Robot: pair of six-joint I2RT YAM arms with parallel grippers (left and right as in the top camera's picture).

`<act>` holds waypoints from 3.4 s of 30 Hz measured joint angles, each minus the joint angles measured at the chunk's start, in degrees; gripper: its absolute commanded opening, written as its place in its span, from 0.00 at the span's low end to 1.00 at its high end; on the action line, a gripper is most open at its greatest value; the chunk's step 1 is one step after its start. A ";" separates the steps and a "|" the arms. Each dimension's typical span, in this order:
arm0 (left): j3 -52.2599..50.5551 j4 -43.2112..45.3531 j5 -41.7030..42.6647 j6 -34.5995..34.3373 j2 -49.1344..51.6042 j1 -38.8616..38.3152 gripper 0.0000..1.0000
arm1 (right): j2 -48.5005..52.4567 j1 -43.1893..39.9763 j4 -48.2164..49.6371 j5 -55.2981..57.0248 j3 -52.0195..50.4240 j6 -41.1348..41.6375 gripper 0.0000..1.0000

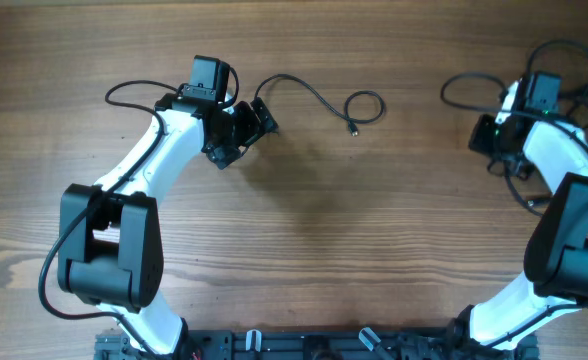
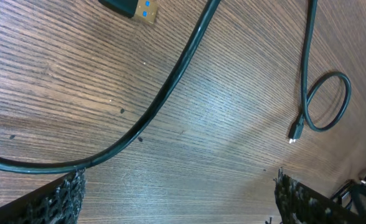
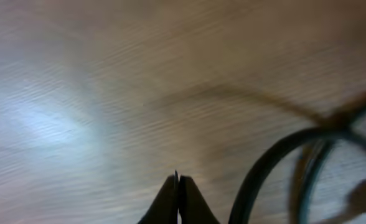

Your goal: Untangle cables

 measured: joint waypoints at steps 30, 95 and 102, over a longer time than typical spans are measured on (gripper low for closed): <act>0.00 -0.02 -1.05 0.02 0.00 0.00 1.00 | 2.08 -18.80 8.55 -3.39 -2.91 2.08 0.19; 0.00 0.46 -2.19 0.00 0.00 0.00 1.00 | 4.26 28.13 20.72 -10.38 -4.52 36.20 0.04; 0.00 0.48 -2.36 0.02 0.00 0.00 0.92 | -1.57 28.11 4.76 -10.54 -4.90 33.66 0.04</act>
